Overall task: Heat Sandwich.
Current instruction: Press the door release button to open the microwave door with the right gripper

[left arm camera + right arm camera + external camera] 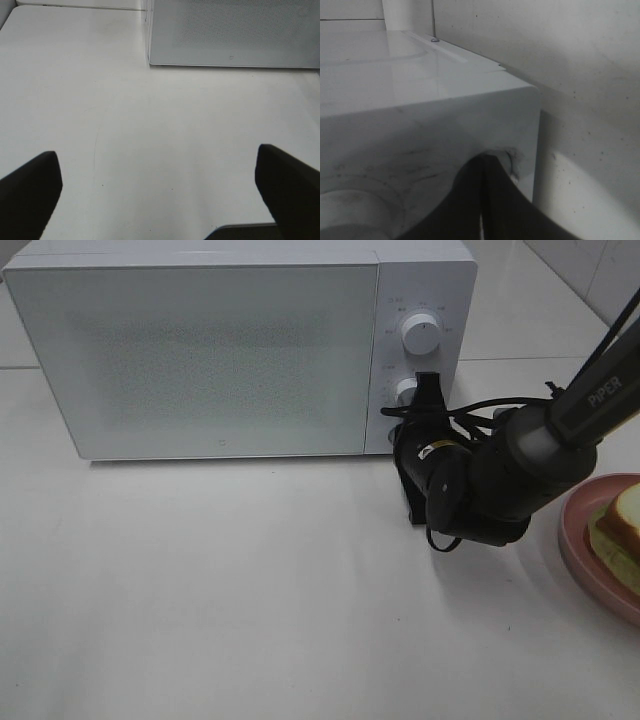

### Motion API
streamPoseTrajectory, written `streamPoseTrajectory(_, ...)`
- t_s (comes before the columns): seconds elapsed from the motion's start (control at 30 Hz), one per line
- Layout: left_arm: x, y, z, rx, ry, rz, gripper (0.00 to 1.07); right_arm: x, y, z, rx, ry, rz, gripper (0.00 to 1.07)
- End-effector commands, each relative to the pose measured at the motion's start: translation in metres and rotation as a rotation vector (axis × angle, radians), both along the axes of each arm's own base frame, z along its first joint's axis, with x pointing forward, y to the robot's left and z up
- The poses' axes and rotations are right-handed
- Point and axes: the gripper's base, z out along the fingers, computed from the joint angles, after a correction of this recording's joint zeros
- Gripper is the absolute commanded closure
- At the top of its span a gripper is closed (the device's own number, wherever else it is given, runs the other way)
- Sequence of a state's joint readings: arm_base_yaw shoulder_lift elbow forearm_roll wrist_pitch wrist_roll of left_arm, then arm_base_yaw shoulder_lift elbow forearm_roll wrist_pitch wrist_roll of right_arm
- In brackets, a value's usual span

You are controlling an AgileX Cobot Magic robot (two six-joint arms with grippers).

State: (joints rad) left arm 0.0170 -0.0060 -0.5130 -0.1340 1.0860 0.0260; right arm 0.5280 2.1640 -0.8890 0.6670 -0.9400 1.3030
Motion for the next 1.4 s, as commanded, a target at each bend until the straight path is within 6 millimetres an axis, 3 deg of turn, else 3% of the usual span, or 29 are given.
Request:
streamPoseTrajectory(0.03,-0.002,0.000,0.001,-0.004,-0.030,0.000,0.09,0.023,-0.002,0.029,-0.018,-0.213,-0.022,1.07)
streamPoseTrajectory(0.33,-0.002,0.000,0.001,-0.004,-0.030,0.000,0.09,0.041,-0.002,0.034,-0.033,-0.250,-0.037,1.07)
streamPoseTrajectory(0.77,-0.002,0.000,0.001,-0.004,-0.030,0.000,0.09,0.040,-0.001,0.033,-0.032,-0.201,-0.018,1.07)
streamPoseTrajectory(1.2,-0.002,0.000,0.001,-0.004,-0.030,0.000,0.09,0.026,-0.002,0.032,-0.038,-0.083,0.031,1.07)
streamPoseTrajectory(1.4,-0.002,0.000,0.001,-0.004,-0.030,0.000,0.09,0.009,-0.003,0.029,-0.032,-0.019,0.052,1.07)
